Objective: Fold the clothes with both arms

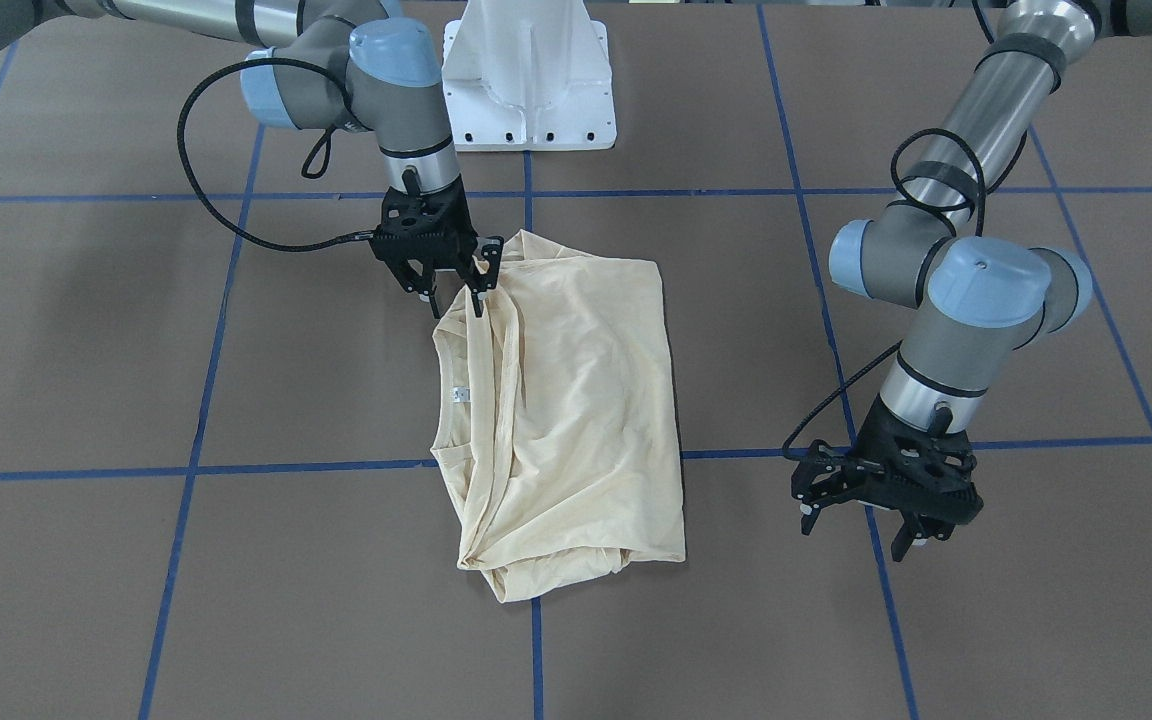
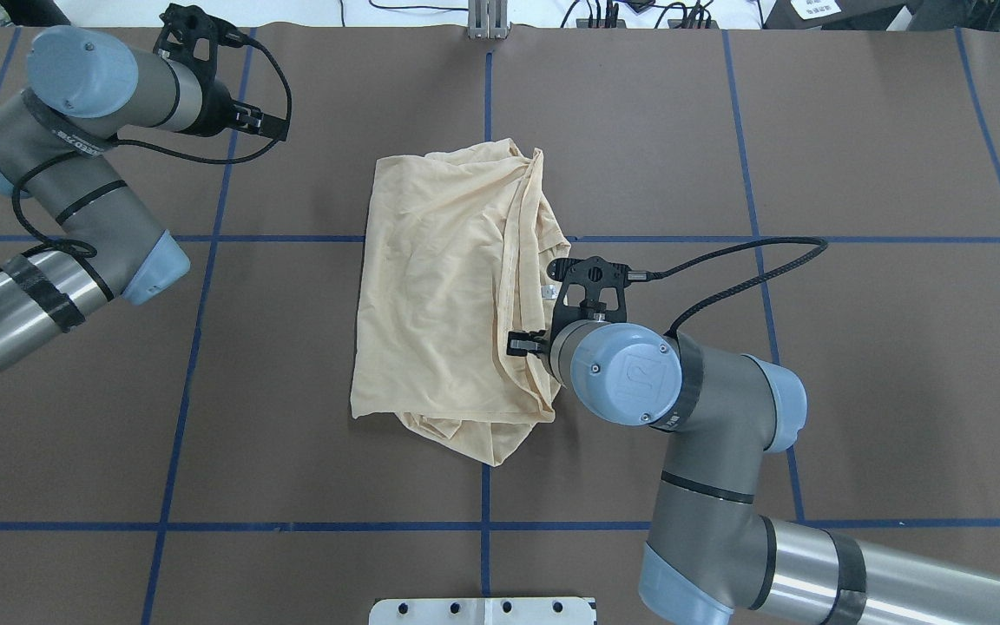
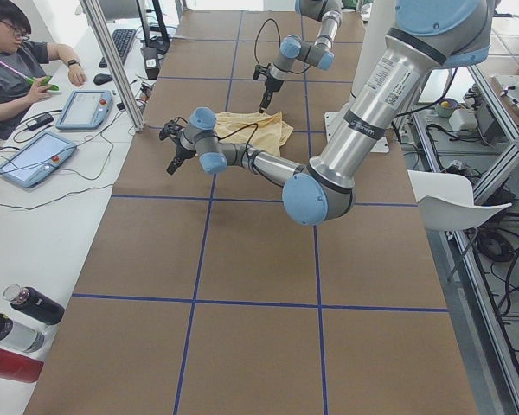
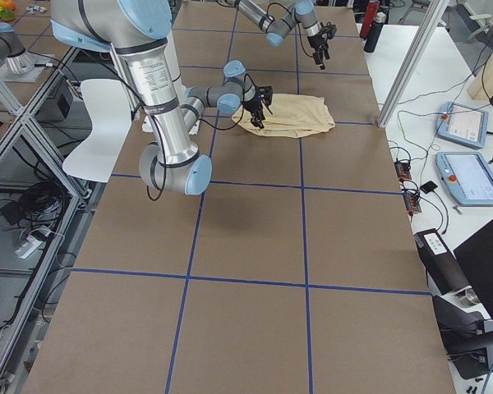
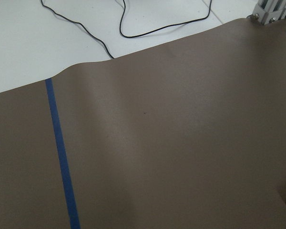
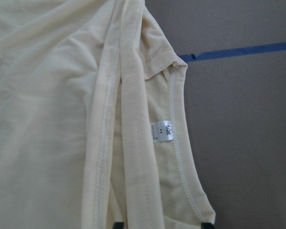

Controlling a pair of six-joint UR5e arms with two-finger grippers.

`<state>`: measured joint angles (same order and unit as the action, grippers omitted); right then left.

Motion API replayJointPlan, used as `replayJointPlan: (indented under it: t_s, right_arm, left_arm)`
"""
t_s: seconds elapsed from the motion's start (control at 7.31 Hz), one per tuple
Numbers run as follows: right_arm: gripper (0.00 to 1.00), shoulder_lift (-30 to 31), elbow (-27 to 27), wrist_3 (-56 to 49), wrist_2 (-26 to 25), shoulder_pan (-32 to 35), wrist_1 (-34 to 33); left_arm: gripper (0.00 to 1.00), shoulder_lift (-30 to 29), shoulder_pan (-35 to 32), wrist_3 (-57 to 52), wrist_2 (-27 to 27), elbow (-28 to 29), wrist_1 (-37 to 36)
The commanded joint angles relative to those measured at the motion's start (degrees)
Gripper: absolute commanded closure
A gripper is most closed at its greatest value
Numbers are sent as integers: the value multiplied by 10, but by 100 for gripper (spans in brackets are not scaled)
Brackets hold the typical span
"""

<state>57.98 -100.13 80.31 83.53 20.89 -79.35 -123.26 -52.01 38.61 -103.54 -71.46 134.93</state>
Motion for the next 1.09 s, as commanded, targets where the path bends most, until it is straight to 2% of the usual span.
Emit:
replayJointPlan:
  t_s: [0.0,0.14,0.41,0.55,0.82,0.96]
  right_arm:
    - [0,-78,44,-9,3,2,-68]
    - [8,-117,113,-23,1,2,-66]
    - [54,-124,134,-48,4,2,-70]
    - [69,-122,135,-63,4,2,-71]
    - [84,-124,132,-93,5,1,-98]
    - [85,-124,133,-95,5,1,-98]
  left_arm:
    - [0,20,1,0,0,-22,0]
    - [0,21,1,1,-1,-27,0]
    - [0,22,1,1,-1,-26,0]
    - [0,22,1,1,0,-25,0]
    - [0,22,4,1,0,-25,0]
    - [0,22,4,1,0,-25,0]
